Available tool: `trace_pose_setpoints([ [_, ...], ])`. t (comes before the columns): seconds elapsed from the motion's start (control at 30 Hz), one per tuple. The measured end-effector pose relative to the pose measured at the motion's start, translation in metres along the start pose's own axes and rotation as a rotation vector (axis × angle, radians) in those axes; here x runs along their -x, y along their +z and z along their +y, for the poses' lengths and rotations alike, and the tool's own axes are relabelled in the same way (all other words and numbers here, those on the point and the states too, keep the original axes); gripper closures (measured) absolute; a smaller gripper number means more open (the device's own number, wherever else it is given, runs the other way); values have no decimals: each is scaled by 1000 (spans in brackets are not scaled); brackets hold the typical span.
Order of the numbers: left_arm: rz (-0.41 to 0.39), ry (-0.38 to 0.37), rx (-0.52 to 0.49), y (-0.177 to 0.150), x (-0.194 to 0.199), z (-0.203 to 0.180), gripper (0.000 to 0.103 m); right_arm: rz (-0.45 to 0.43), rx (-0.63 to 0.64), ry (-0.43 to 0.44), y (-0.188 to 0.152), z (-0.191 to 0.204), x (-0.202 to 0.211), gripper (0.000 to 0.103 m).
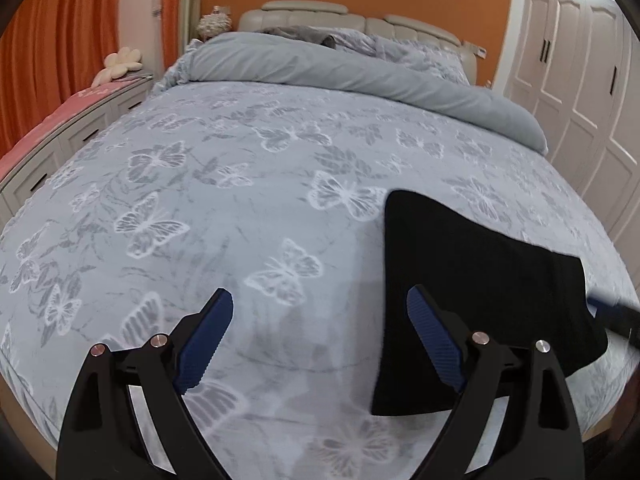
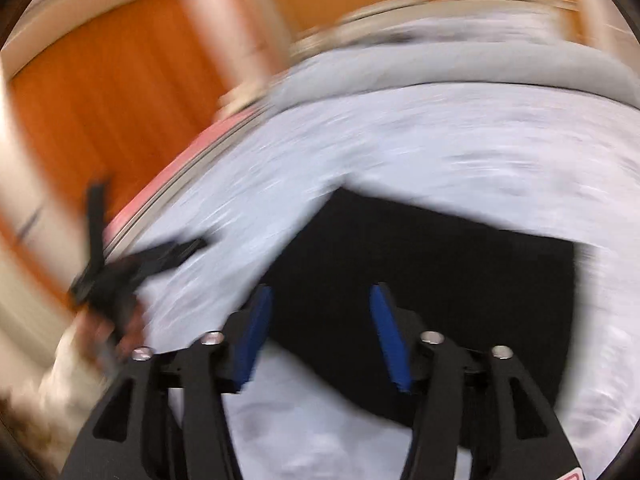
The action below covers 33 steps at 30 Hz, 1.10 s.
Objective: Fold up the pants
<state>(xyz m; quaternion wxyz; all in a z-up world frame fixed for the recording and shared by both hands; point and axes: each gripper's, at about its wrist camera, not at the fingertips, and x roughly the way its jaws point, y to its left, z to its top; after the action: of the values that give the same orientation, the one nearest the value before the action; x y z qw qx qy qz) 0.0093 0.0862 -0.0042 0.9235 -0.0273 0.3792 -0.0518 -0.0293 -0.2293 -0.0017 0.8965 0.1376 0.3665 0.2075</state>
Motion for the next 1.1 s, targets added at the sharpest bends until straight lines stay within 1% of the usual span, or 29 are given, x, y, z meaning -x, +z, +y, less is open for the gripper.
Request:
trace_pose_setpoints([
  [0.03, 9, -4, -16, -1, -3, -7, 16, -15, -60, -76, 2, -22, 8, 46],
  [0.07, 12, -1, -26, -2, -5, -13, 16, -12, -108, -147, 3, -41, 12, 46],
  [0.13, 21, 1, -55, -4, -9, -25, 16, 9, -174, -225, 0, -68, 16, 46],
  [0.23, 47, -10, -82, -8, -18, -41, 16, 49, -276, -232, -9, -97, 15, 46],
  [0.3, 84, -43, -79, -11, -26, -51, 13, 78, -296, -264, -13, -107, 11, 46],
  [0.33, 114, -74, -66, -14, -32, -54, 12, 101, -299, -282, -15, -110, 6, 45],
  [0.37, 143, -100, -53, -16, -37, -56, 11, 120, -308, -282, -18, -113, 2, 40],
  [0.43, 234, -163, -2, -22, -54, -60, 11, 166, -334, -273, -24, -120, -5, 39],
  [0.47, 270, -191, 24, -25, -60, -59, 11, 171, -341, -265, -26, -122, -5, 37],
  [0.5, 307, -218, 51, -28, -66, -59, 11, 176, -354, -249, -29, -123, -6, 31],
  [0.53, 351, -239, 79, -33, -73, -59, 8, 185, -359, -243, -31, -122, -6, 27],
  [0.57, 365, -234, 92, -36, -77, -59, 7, 202, -357, -244, -35, -120, -7, 24],
  [0.63, 386, -238, 109, -40, -85, -58, 5, 220, -358, -247, -42, -122, -8, 24],
  [0.67, 386, -241, 118, -40, -86, -57, 5, 224, -379, -226, -44, -123, -9, 24],
  [0.73, 384, -244, 117, -40, -87, -57, 5, 254, -437, -156, -50, -126, -14, 22],
  [0.8, 384, -262, 126, -40, -89, -57, 5, 258, -442, -129, -51, -126, -16, 18],
  [0.83, 385, -267, 130, -39, -90, -56, 9, 261, -419, -128, -50, -124, -20, 19],
  [0.87, 375, -275, 131, -37, -91, -56, 15, 252, -396, -121, -49, -121, -22, 30],
  [0.9, 368, -287, 135, -35, -91, -55, 30, 246, -380, -110, -47, -119, -24, 51],
  [0.93, 368, -314, 149, -33, -90, -54, 53, 235, -375, -89, -43, -118, -25, 60],
  [0.97, 369, -359, 189, -30, -87, -50, 63, 223, -375, -81, -39, -117, -21, 65],
  [1.0, 357, -365, 204, -26, -80, -47, 72, 200, -352, -70, -32, -112, -13, 68],
  [1.03, 341, -373, 203, -23, -73, -45, 77, 176, -337, -50, -28, -106, -5, 68],
  [1.1, 301, -393, 206, -17, -44, -41, 82, 139, -302, 25, -20, -89, 16, 69],
])
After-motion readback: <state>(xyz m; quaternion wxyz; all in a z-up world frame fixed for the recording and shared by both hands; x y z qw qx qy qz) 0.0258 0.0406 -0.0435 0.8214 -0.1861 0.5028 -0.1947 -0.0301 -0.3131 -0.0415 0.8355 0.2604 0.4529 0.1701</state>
